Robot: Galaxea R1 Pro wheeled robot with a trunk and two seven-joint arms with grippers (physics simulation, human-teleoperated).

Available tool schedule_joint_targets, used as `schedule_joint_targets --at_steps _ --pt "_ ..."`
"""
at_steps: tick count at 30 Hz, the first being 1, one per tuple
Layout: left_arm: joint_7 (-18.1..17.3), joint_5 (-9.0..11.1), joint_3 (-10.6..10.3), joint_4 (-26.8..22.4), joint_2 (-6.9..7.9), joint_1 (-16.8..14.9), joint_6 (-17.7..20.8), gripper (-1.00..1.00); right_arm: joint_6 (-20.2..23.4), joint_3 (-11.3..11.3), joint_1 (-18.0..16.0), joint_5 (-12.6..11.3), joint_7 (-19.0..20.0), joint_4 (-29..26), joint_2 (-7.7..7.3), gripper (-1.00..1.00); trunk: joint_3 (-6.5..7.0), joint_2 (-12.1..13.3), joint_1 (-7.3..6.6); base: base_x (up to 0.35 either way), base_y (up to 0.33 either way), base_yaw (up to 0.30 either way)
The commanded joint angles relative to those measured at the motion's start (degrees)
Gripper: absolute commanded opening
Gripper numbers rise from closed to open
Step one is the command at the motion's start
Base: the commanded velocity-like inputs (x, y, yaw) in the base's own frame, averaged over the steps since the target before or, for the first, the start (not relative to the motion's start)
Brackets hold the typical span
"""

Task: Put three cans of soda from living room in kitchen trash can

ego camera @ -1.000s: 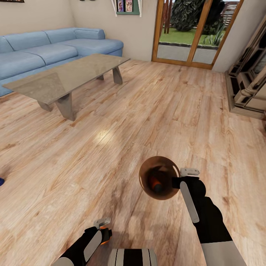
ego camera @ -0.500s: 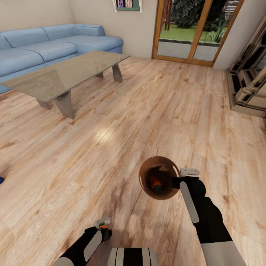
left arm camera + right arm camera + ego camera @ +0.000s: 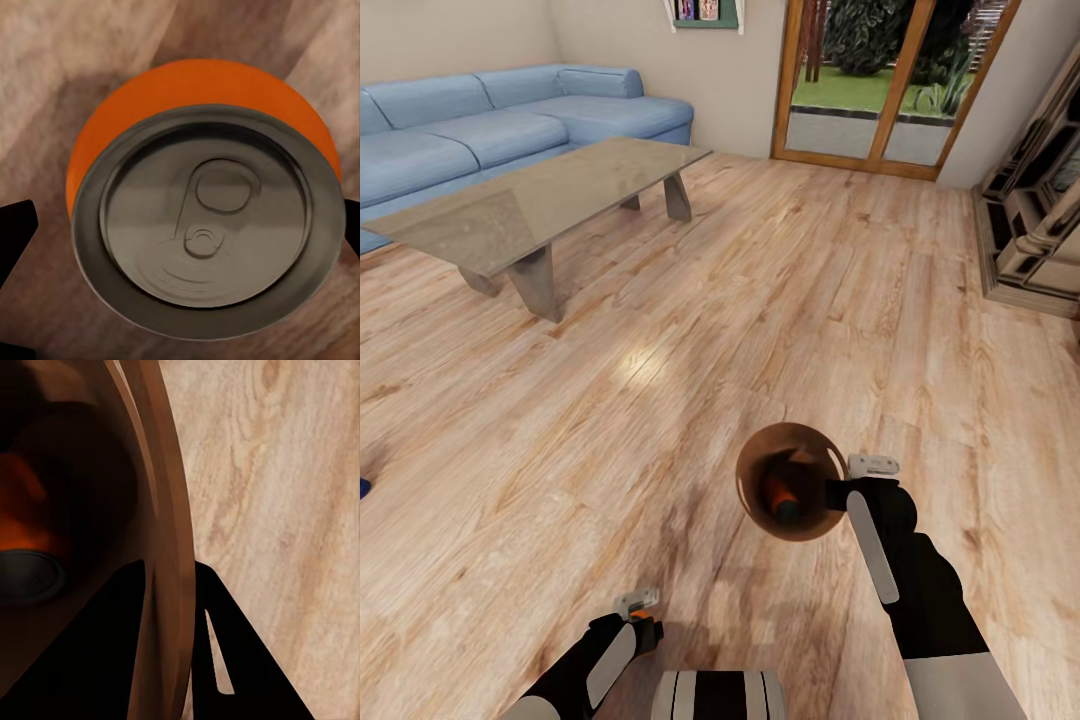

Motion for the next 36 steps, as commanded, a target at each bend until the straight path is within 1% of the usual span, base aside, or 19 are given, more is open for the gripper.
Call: schedule_joint_targets --at_steps 1,36 --pt "0.0 0.0 0.0 0.0 0.00 0.0 0.0 1.00 0.0 0.0 0.0 -0.3 0.3 0.0 0.01 -1.00 0.00 0.0 -0.01 0.000 0.000 0.000" --pt "-0.2 0.1 0.0 0.0 0.00 -0.2 -0.1 1.00 0.0 0.1 0.0 -0.3 0.3 0.0 0.08 -1.00 0.00 0.0 -0.01 0.000 0.000 0.000"
